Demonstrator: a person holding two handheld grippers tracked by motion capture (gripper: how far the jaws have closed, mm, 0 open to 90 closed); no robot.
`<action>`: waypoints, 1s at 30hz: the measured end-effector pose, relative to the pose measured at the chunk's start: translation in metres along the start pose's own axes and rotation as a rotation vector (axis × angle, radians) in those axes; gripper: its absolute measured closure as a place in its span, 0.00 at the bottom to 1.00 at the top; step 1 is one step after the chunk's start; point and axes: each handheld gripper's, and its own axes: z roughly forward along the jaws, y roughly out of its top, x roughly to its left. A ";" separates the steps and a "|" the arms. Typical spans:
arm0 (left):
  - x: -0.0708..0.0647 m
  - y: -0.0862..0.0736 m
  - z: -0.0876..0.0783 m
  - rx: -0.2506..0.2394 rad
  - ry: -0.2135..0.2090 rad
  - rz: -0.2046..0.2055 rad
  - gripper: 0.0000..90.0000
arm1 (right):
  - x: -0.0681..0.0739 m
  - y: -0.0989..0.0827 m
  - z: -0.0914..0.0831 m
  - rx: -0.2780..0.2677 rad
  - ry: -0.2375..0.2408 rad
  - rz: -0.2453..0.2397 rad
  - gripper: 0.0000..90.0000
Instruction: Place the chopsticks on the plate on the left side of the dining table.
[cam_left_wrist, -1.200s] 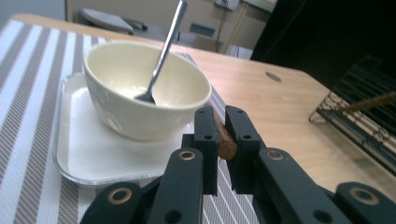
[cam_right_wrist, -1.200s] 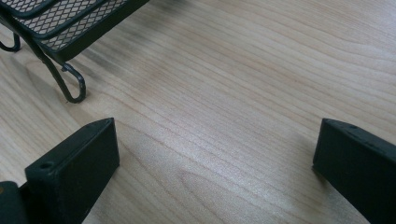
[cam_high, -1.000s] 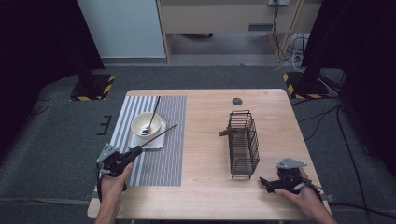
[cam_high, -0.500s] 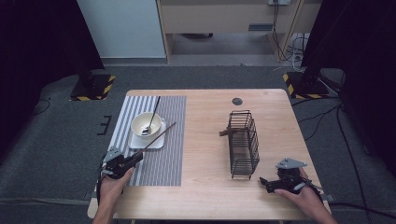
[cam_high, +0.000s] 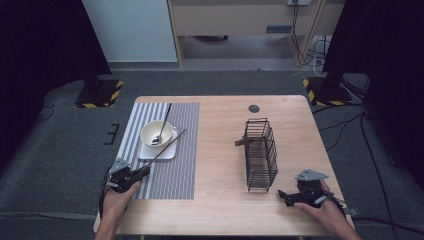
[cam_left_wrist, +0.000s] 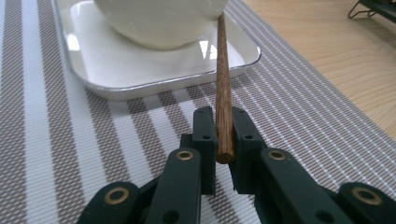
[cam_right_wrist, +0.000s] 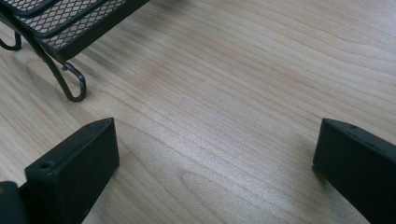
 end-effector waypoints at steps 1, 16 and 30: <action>0.001 -0.001 0.000 0.004 0.003 -0.001 0.90 | 0.000 0.000 0.000 0.000 0.000 0.000 0.00; 0.000 0.000 0.004 0.045 0.026 0.024 0.88 | 0.000 0.000 0.000 0.000 0.001 -0.001 0.00; 0.002 0.000 0.006 0.069 0.067 0.035 0.86 | 0.000 0.000 0.000 0.000 0.001 -0.001 0.00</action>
